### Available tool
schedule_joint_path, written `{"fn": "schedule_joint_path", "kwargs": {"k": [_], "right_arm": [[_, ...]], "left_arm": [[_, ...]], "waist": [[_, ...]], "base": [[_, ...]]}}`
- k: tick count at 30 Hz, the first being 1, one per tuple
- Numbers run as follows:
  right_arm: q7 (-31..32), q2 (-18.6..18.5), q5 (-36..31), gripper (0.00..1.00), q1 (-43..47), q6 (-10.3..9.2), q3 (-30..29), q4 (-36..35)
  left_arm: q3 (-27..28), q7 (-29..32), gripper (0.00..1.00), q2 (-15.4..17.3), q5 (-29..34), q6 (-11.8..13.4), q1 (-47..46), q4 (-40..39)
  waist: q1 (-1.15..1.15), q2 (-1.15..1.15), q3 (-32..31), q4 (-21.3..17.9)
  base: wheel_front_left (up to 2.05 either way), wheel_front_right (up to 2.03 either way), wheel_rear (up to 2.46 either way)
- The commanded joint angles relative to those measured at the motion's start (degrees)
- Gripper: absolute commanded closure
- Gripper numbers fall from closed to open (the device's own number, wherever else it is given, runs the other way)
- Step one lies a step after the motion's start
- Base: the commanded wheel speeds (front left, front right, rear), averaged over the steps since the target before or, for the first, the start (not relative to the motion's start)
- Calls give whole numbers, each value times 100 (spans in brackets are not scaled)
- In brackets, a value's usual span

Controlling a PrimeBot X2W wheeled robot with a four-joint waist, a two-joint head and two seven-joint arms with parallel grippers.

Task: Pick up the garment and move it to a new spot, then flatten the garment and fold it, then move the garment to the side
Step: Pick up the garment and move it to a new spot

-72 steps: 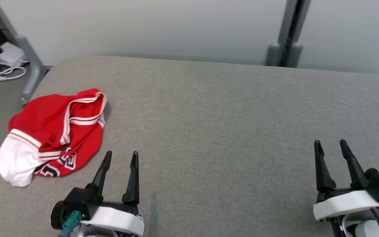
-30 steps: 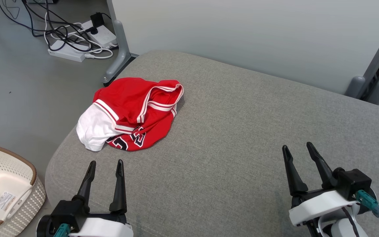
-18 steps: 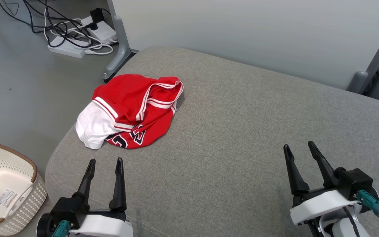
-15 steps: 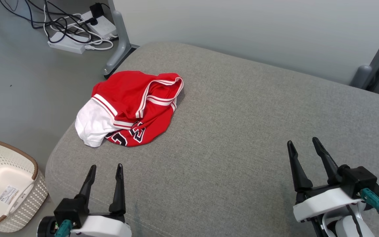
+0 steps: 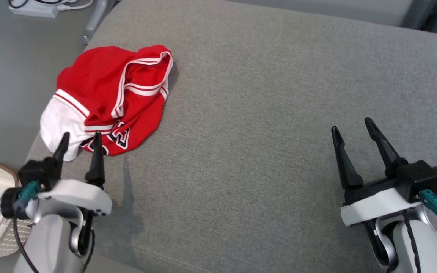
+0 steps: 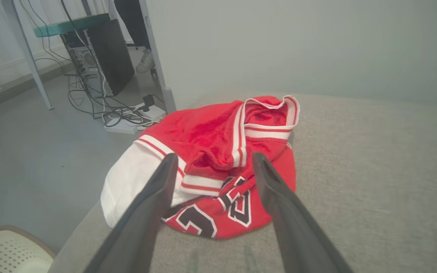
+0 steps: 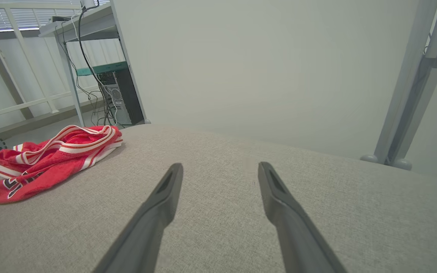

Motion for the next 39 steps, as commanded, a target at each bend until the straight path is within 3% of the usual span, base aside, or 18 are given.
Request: {"fn": "schedule_joint_path", "kwargs": {"k": [1, 6, 12, 20, 22, 27, 34, 39], "right_arm": [[46, -50, -35, 0, -63, -2, -40, -81], [166, -102, -118, 0, -121, -2, -45, -360], [263, -137, -162, 0, -160, -2, -37, -603], [284, -147, -211, 0, -150, -2, -59, -692], [279, -144, -215, 0, -136, -2, -64, -695], [254, -127, -212, 0, -129, -2, -74, -623], [126, -73, -138, 0, -99, -2, -42, -407], [-37, -38, -20, 0, -54, -2, -38, -171]], "left_arm": [[31, 42, 0, 82, -45, -30, -228, 78], [16, 350, 0, 385, -55, -211, -950, 656], [-125, 1133, 0, 737, -136, -437, -1667, 1536], [-86, 1197, 0, 928, -199, -357, -2152, 2283], [-138, 1149, 100, 938, -180, -392, -2233, 2388], [-175, 971, 100, 940, -225, -453, -2292, 2515], [-47, 329, 100, 990, -314, -323, -2344, 2298], [-9, 359, 100, 788, -767, -561, -2172, 1732]], "waist": [[0, 0, 326, -286], [0, 0, 658, -476], [0, 0, 941, -698], [0, 0, 1074, -837], [0, 0, 1073, -845], [0, 0, 1005, -837], [0, 0, 623, -835], [0, 0, 186, -910]], "base": [[0, 0, 0], [0, 0, 0], [0, 0, 0], [0, 0, 0], [0, 0, 0], [0, 0, 0], [0, 0, 0], [0, 0, 0]]}}
